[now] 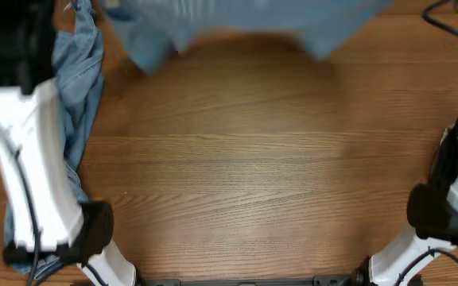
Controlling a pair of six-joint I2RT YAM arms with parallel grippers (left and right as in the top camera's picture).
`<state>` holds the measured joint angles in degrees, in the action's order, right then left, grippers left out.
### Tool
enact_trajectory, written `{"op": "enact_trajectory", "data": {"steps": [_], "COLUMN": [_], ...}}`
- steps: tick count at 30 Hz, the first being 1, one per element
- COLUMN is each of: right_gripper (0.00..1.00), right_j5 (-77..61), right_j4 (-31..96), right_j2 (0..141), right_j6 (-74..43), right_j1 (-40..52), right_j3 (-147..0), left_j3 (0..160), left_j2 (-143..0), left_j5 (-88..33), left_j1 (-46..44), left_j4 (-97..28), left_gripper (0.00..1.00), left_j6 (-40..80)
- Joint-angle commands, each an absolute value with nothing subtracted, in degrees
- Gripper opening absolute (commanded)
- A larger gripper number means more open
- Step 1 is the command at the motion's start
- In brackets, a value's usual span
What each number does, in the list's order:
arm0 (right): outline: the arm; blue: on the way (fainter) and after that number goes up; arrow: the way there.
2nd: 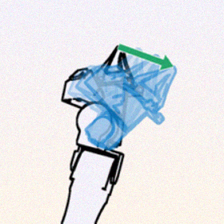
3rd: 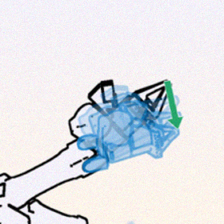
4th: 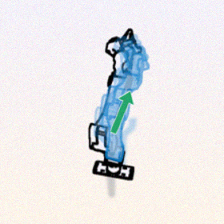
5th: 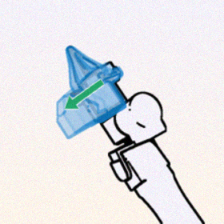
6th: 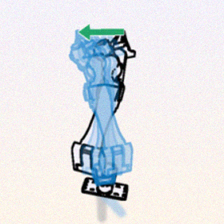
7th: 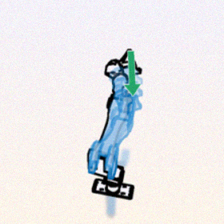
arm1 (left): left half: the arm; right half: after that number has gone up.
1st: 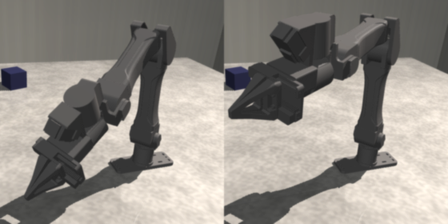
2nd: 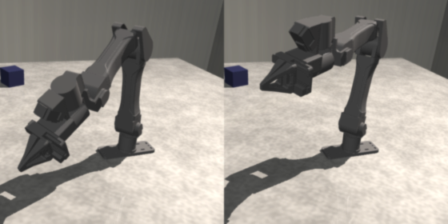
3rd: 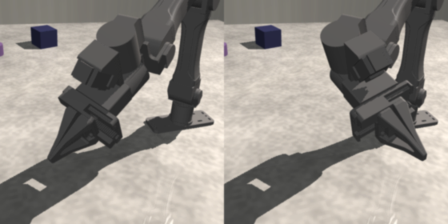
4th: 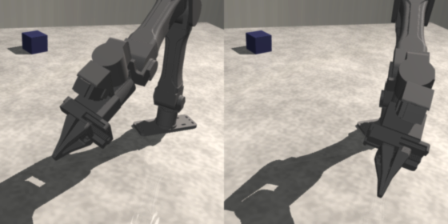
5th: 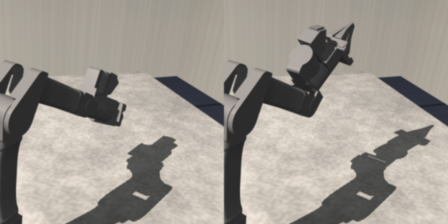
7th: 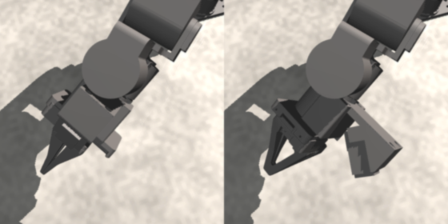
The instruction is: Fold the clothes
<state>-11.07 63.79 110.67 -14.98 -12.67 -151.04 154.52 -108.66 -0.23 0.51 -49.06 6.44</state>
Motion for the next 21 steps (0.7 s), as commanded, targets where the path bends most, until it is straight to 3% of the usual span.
{"op": "enact_trajectory", "data": {"steps": [1, 4, 8, 14, 21], "right_gripper": [0.04, 0.04, 0.04, 0.04, 0.04], "right_j5": [-3.8, 3.7, 12.2, 12.3, 4.7], "right_j4": [74.1, 87.0, 92.6, 87.2, 86.6], "right_j2": [110.6, 112.6, 115.0, 115.0, 115.0], "right_j6": [-14.7, -14.5, -13.9, -17.3, -17.3], "right_j1": [-13.6, -13.6, -13.9, -21.8, -29.7], "right_j3": [-151.2, -145.7, -131.0, -103.2, -100.5], "left_j3": [157.1, 151.9, 141.2, 119.9, 110.0], "left_j2": [-108.1, -110.3, -118.3, -125.3, -116.5], "left_j5": [-1.9, -5.0, -3.7, -4.1, -4.5], "left_j1": [0.6, -1.3, -1.3, -1.3, -1.3], "left_j4": [-61.0, -81.9, -94.8, -96.4, -96.8], "left_gripper": [0.04, 0.04, 0.04, 0.04, 0.04], "left_j6": [6.3, 6.2, 2.7, 2.8, 5.2]}}
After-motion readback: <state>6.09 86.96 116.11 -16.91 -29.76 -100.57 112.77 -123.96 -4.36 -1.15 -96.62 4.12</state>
